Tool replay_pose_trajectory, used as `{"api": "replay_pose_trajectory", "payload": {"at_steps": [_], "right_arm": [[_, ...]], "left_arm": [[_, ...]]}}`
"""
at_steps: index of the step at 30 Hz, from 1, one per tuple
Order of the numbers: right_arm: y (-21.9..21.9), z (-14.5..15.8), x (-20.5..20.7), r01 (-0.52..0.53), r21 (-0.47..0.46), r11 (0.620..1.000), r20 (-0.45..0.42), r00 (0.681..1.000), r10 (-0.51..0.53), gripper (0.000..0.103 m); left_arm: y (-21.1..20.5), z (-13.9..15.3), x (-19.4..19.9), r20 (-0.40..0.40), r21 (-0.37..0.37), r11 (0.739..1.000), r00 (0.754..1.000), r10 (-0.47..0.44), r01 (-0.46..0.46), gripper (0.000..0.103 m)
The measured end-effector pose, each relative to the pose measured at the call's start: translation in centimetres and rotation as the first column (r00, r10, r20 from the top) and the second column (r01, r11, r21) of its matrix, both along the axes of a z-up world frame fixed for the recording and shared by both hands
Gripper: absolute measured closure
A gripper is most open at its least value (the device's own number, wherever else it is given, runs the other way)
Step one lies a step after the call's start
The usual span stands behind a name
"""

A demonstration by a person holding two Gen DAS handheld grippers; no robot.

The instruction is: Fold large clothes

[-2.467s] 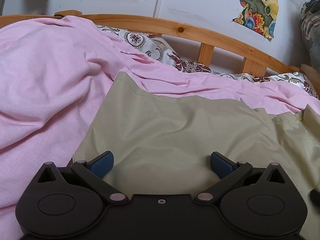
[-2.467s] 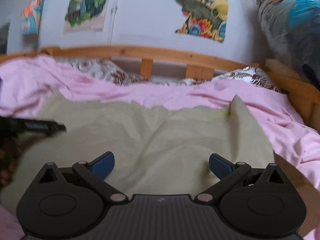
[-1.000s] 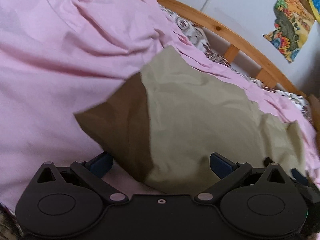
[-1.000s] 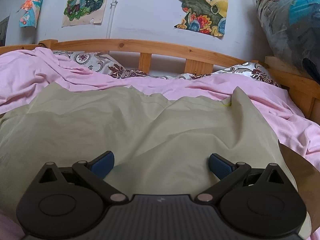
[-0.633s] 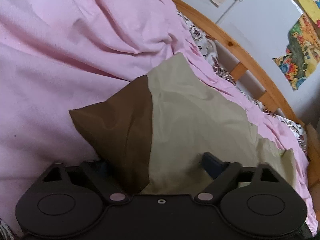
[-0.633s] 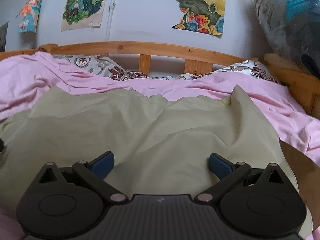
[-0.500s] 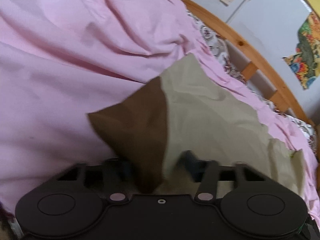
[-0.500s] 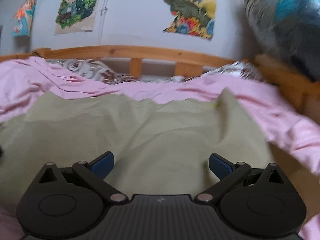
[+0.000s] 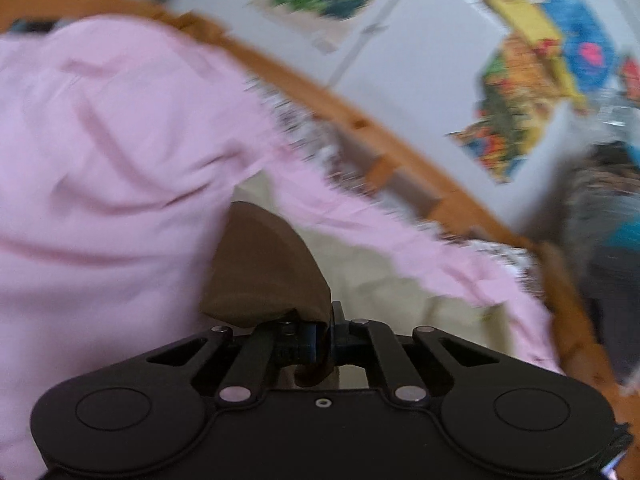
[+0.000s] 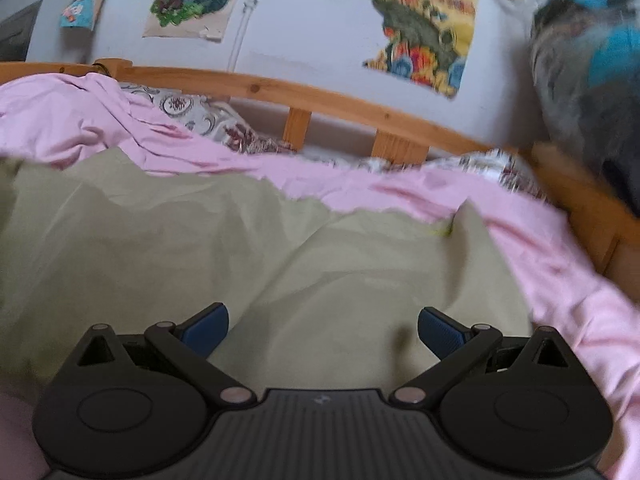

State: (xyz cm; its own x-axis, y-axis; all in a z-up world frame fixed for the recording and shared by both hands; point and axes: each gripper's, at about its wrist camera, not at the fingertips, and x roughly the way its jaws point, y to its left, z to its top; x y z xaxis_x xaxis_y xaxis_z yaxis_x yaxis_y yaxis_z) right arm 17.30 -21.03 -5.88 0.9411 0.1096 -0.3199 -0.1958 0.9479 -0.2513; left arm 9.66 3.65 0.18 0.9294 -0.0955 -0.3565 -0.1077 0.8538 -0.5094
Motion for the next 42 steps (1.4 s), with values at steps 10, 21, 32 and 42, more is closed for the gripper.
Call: {"api": "replay_pose_trajectory", "payload": {"at_steps": [10,21,32,42], "right_arm": [[-3.5,1.3,0.8,-0.08,0.117,0.99,-0.064,0.994,0.088,0.001],[-11.5,2.9,0.0,-0.09,0.212,0.973,-0.202,0.97,0.134,0.002],[-23.0,3.4,-2.5,0.149,0.01,0.989,-0.203,0.969,-0.144,0.002],[-26.8,5.4,-3.7,0.359,0.255,0.898,-0.026,0.931,-0.364,0.0]], "left_arm": [[-8.1,6.8,4.5,0.167,0.169,0.9,0.888,-0.428,0.402,0.099],[-22.5,5.9,13.3,0.003,0.31,0.474,0.497,-0.868,0.824,0.099],[-27.3,-0.4,18.4,-0.195,0.19,0.239,0.275,-0.941,0.952,0.094],[-30.3,-6.1,18.3,-0.301,0.194,0.173,0.227,-0.926,0.965,0.085]]}}
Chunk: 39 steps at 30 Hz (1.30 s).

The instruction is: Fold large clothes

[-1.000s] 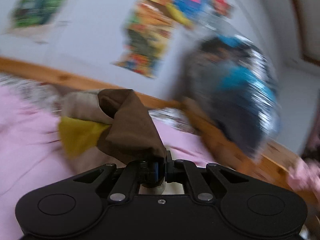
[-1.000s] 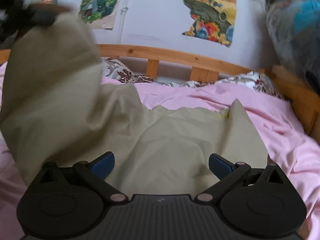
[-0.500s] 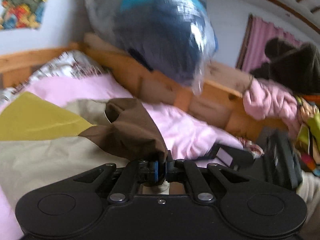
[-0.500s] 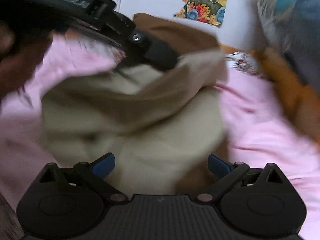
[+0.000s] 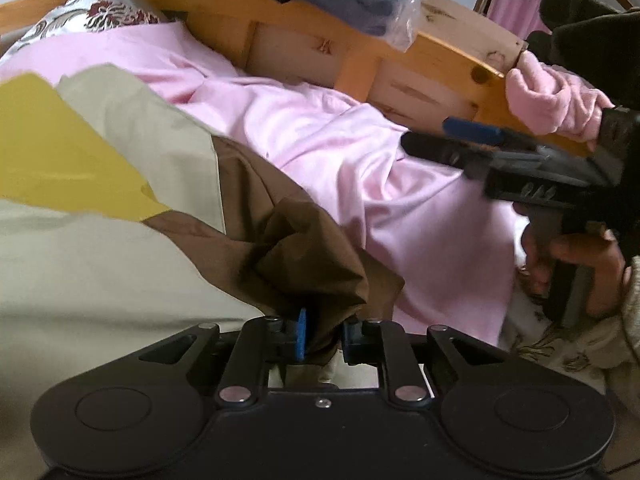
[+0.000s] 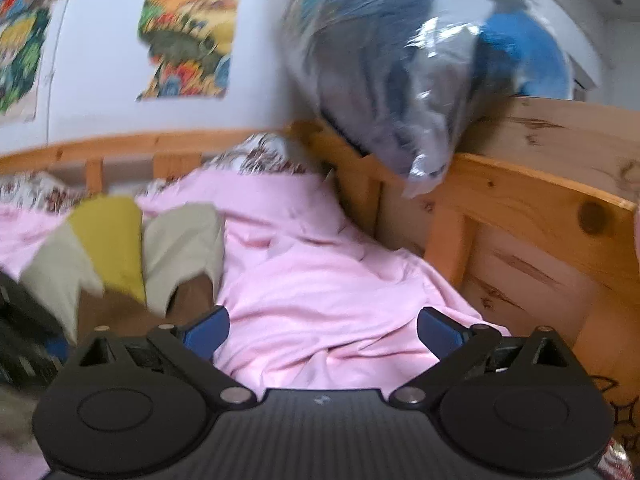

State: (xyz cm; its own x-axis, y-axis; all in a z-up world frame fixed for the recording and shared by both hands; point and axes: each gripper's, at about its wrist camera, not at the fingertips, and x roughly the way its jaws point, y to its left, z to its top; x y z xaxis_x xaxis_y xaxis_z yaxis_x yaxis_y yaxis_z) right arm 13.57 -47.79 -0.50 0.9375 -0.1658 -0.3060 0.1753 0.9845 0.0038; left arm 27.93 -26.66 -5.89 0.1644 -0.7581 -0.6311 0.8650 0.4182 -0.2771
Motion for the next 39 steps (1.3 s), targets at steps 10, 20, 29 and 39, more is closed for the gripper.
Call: {"api": "replay_pose_trajectory", "payload": {"at_steps": [10,20,29,39], "right_arm": [[0.4,-0.2,0.4,-0.024,0.077,0.997,0.03,0.999,0.022,0.0],[1.3,-0.6,1.2,-0.037,0.14,0.989,0.048,0.998,0.031,0.0],[3.7,-0.6,1.4,-0.002,0.138,0.99,0.173,0.985,-0.022,0.0],[8.9,-0.4,-0.3,0.057,-0.174,0.983,0.392,0.92,0.016,0.0]], "left_arm": [[1.8,2.8,-3.6,0.104,-0.101,0.995,0.994,0.015,-0.004,0.026],[10.0,6.5,-7.2,-0.018,-0.292,0.927,0.971,0.238,-0.233,0.006],[13.4,9.1,0.2,0.2,-0.25,0.666,0.635,0.746,-0.703,0.001],[11.2,5.8,9.1,0.183,-0.172,0.492,0.463,0.867,-0.854,0.001]]}}
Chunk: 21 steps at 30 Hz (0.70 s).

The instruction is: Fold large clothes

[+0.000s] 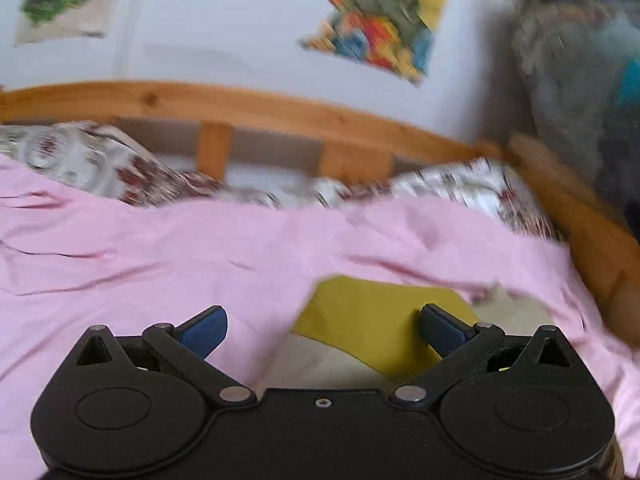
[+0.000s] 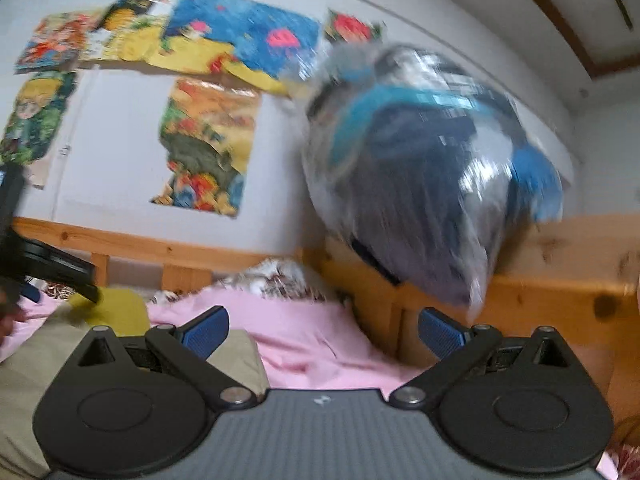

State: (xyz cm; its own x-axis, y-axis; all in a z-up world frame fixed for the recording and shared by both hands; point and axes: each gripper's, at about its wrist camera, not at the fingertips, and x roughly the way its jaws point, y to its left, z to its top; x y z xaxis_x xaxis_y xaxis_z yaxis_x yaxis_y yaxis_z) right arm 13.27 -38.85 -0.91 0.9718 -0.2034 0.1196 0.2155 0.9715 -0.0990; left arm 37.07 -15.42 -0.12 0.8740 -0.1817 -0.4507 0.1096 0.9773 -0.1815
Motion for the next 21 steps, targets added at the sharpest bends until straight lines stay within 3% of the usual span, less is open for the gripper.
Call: {"api": "replay_pose_trajectory", "payload": {"at_steps": [3,6,9,13,16,21], "right_arm": [[1.3,-0.5,0.6,-0.055,-0.057,0.997,-0.075,0.996,0.051,0.0],[1.9,-1.6,2.1,-0.06,-0.038,0.997,-0.191,0.98,0.052,0.0],[1.9,-3.0,3.8,-0.035,-0.008,0.999,-0.315,0.949,0.031,0.0],[1.8,-4.1,4.9,-0.021,0.023,1.0,-0.408,0.913,0.029,0.0],[1.5,-5.8,6.3,-0.035,0.067,0.997,-0.52,0.852,0.065,0.0],[1.5,-6.2,6.1,-0.048,0.062,0.997,-0.517,0.853,0.073,0.0]], "left_arm": [[-1.6,-1.1,1.1,-0.047,0.06,0.996,0.997,-0.057,0.06,0.001],[-3.0,-3.2,2.6,-0.131,0.119,0.988,0.988,-0.085,0.101,0.001],[-3.1,-4.9,3.8,-0.204,0.097,0.988,0.974,-0.1,0.122,0.001],[-3.0,-5.4,3.8,-0.202,0.095,0.988,0.974,-0.098,0.119,0.001],[-3.4,-5.2,3.6,-0.201,0.107,0.988,0.975,-0.091,0.115,0.001],[-2.5,-2.3,1.3,-0.118,0.084,0.992,0.99,-0.079,0.089,0.001]]}}
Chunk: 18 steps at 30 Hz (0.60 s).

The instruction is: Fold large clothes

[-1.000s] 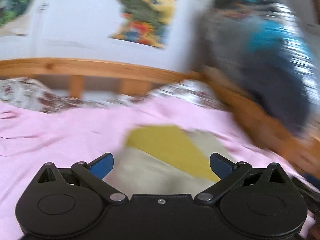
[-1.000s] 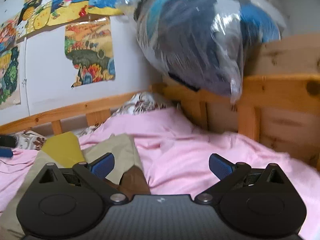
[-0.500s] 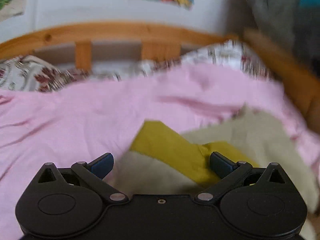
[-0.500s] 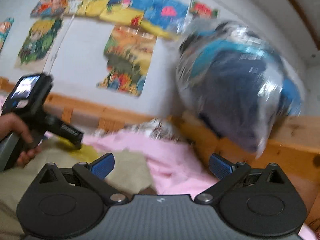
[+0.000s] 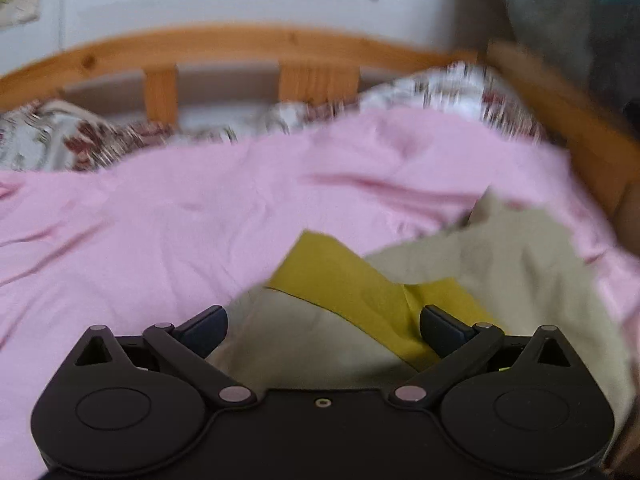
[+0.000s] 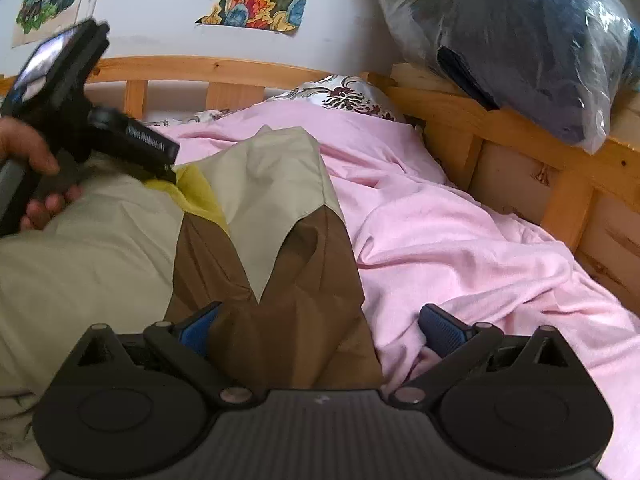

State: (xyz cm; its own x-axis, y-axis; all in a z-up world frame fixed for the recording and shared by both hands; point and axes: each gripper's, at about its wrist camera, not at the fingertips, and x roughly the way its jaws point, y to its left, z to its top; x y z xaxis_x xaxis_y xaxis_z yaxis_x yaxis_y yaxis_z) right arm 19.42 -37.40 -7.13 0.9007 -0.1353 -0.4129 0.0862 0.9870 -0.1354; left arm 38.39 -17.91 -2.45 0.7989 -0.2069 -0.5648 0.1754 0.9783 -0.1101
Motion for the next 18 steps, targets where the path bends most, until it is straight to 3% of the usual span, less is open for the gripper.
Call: {"api": "replay_pose_trajectory", "payload": {"at_steps": [3,7,12,15,18], "right_arm": [[-0.8,0.6,-0.7,-0.017,0.051,0.999,0.021,1.0,0.016,0.0],[-1.5,2.5,-2.1,-0.005,0.072,0.997,0.082,0.997,-0.001,0.0],[-1.8,3.4,-3.2,0.004,0.06,0.998,0.125,0.992,-0.011,0.0],[-1.9,3.4,-3.2,0.006,0.07,0.997,0.133,0.991,-0.016,0.0],[-1.7,2.9,-2.6,0.014,0.053,0.998,0.096,0.995,-0.02,0.0]], "left_arm": [[1.9,1.9,-4.1,0.023,-0.13,0.991,1.0,-0.014,0.017,0.001],[3.9,2.3,-10.2,-0.024,-0.251,0.968,1.0,-0.016,0.009,0.001],[4.3,0.9,-15.5,-0.074,-0.244,0.969,0.996,-0.046,0.026,0.001],[4.0,-0.7,-16.7,-0.103,-0.211,0.977,0.993,-0.064,0.041,0.001],[4.1,-1.9,-17.0,-0.111,-0.234,0.972,0.992,-0.061,0.034,0.001]]}}
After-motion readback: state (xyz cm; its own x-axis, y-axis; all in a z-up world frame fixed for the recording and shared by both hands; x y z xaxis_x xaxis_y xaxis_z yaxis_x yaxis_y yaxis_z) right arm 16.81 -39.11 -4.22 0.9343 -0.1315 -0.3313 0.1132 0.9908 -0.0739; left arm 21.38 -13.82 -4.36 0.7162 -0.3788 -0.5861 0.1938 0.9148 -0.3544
